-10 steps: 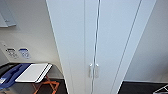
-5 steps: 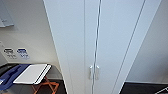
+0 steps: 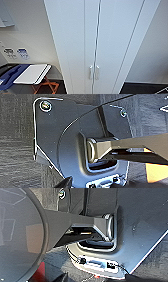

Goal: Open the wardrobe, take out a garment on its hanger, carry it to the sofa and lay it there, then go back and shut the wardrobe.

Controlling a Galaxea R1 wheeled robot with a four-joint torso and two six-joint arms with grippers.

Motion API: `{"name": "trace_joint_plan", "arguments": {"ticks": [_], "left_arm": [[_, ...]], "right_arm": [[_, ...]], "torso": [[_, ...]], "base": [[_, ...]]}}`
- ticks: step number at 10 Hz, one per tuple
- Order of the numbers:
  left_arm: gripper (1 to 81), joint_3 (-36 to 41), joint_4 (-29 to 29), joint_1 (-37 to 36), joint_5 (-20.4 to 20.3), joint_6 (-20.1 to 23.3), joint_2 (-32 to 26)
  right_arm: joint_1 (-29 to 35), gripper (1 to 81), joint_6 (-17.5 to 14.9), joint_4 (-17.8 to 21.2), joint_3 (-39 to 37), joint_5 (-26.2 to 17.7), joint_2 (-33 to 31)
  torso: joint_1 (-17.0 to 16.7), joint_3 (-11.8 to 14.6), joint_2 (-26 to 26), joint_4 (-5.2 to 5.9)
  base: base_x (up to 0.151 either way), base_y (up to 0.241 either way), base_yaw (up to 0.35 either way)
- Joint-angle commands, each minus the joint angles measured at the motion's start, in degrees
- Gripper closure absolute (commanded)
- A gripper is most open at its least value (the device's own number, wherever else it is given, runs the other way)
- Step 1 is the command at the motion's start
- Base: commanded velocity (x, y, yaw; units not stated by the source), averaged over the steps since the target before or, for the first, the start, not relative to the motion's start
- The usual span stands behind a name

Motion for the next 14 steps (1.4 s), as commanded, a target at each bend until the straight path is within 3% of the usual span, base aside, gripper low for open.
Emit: {"name": "trace_joint_plan", "arguments": {"ticks": [1,7,14], "left_arm": [[1.0,3.6,0.8,-1.5,2.8,0.0,-4.1],[1.0,22.0,0.5,-7.4,3.0,-0.2,-17.4],[1.0,39.3,1.0,-18.6,3.6,-0.2,-31.7]], "right_arm": [[2.2,1.0,-0.1,-0.7,5.4,-2.7,-4.2],[9.6,1.0,0.5,-0.6,26.8,-2.8,-22.2],[23.3,1.0,0.5,-0.4,48.6,-3.0,-35.8]], "torso": [[0.0,0.0,0.0,0.00],[0.0,0.0,0.0,0.00],[0.0,0.0,0.0,0.00]], "base": [[0.000,0.000,0.000],[0.000,0.000,0.000],[0.000,0.000,0.000]]}}
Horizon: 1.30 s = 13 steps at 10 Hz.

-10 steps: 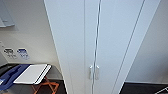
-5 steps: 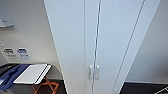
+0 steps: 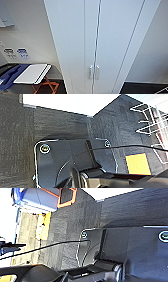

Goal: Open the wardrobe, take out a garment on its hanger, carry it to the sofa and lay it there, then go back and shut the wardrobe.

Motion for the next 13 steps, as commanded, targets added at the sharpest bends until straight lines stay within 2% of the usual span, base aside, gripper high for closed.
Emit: {"name": "trace_joint_plan", "arguments": {"ticks": [1,3,6,8,9,11,13], "left_arm": [[1.0,8.6,1.0,-10.5,4.2,0.1,-9.2],[1.0,13.2,1.1,-15.8,7.8,0.3,-12.2],[1.0,16.6,2.4,-23.6,11.6,0.4,-14.0],[1.0,19.8,2.4,-30.6,16.2,0.3,-15.0],[1.0,21.0,1.9,-33.7,17.3,0.3,-15.2],[1.0,21.3,1.7,-39.4,17.3,0.0,-14.4],[1.0,20.3,1.7,-44.5,19.7,-0.1,-12.2]], "right_arm": [[11.4,1.0,0.2,-0.5,12.8,-2.4,-9.7],[17.2,1.0,0.2,-0.3,18.0,-2.9,-13.3],[26.5,1.0,0.2,2.0,20.7,-3.7,-15.2],[33.2,1.0,0.2,4.6,21.5,-7.7,-15.6],[36.4,1.0,0.2,5.1,22.1,-9.7,-15.4],[41.3,1.0,0.4,6.1,22.3,-10.1,-15.2],[46.7,1.0,0.4,7.4,21.4,-10.2,-14.5]], "torso": [[0.0,0.0,0.0,0.00],[0.0,0.0,0.0,0.00],[0.0,-0.1,0.0,0.00],[0.0,-0.1,0.0,0.00],[0.0,-0.1,0.0,0.00],[0.1,-0.2,0.1,0.00],[0.1,-0.2,0.1,0.00]], "base": [[0.000,0.000,0.000],[0.000,0.000,0.000],[0.000,0.000,0.000],[0.000,0.000,0.000],[0.000,0.000,0.000],[0.000,0.000,0.000],[0.000,0.000,0.000]]}}
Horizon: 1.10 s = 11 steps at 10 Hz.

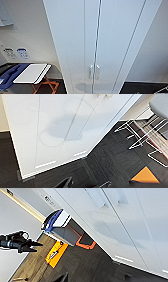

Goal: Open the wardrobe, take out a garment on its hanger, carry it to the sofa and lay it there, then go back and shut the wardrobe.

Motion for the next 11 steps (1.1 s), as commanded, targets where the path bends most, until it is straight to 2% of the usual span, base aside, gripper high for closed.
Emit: {"name": "trace_joint_plan", "arguments": {"ticks": [1,3,4,6,11], "left_arm": [[1.0,0.0,0.1,-13.4,5.5,-0.2,0.8],[1.0,-2.5,0.2,-17.6,6.1,-1.9,3.2],[1.0,-4.3,0.2,-19.6,8.1,-2.1,5.1],[1.0,-8.3,0.2,-22.7,8.9,-3.6,9.1],[1.0,-15.4,0.2,-25.9,8.6,-4.7,18.6]], "right_arm": [[14.5,1.0,0.8,4.2,0.1,-2.8,-1.4],[20.0,1.0,3.0,4.4,-2.8,-6.7,0.5],[22.1,1.0,3.9,4.4,-4.2,-7.1,2.7],[24.8,1.0,4.4,4.6,-8.1,-8.9,6.5],[28.4,1.0,5.2,3.6,-20.2,-9.4,16.1]], "torso": [[0.0,0.0,0.0,0.00],[0.0,0.0,0.0,0.00],[0.0,0.0,0.0,0.00],[0.1,-0.1,0.1,0.00],[0.1,-0.2,0.1,0.00]], "base": [[0.000,0.000,0.000],[0.000,0.000,0.000],[0.000,0.000,0.000],[0.000,0.000,0.000],[0.000,0.000,0.000]]}}
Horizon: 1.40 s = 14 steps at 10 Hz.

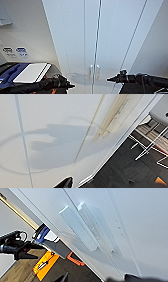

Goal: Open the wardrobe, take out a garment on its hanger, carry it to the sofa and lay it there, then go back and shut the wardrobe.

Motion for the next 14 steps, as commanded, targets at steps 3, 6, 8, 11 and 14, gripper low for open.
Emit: {"name": "trace_joint_plan", "arguments": {"ticks": [3,6,8,11,14], "left_arm": [[1.0,-5.0,0.1,-9.8,-0.5,-1.3,5.6],[1.0,-6.2,0.2,-11.4,-5.4,-7.2,8.0],[1.0,-7.7,0.3,-11.4,-7.6,-9.3,10.2],[1.0,-12.1,0.2,-12.1,-7.0,-9.5,15.0],[1.0,-14.9,0.3,-12.5,-6.5,-9.5,17.9]], "right_arm": [[12.7,1.0,0.5,-0.7,-6.3,-1.2,3.0],[12.5,1.0,0.6,-0.7,-7.5,-0.3,6.6],[12.0,1.0,0.6,-0.7,-7.6,1.3,8.4],[11.5,1.0,0.7,-0.7,-8.0,2.2,10.7],[11.3,1.0,0.7,-0.6,-9.1,4.0,13.4]], "torso": [[0.0,0.0,0.0,0.00],[0.1,-0.1,0.1,0.00],[0.1,-0.1,0.1,0.00],[0.1,-0.1,0.1,0.00],[0.1,-0.1,0.1,0.00]], "base": [[0.000,0.000,0.000],[0.000,0.000,0.000],[0.000,0.000,0.000],[0.000,0.000,0.000],[0.000,0.000,0.000]]}}
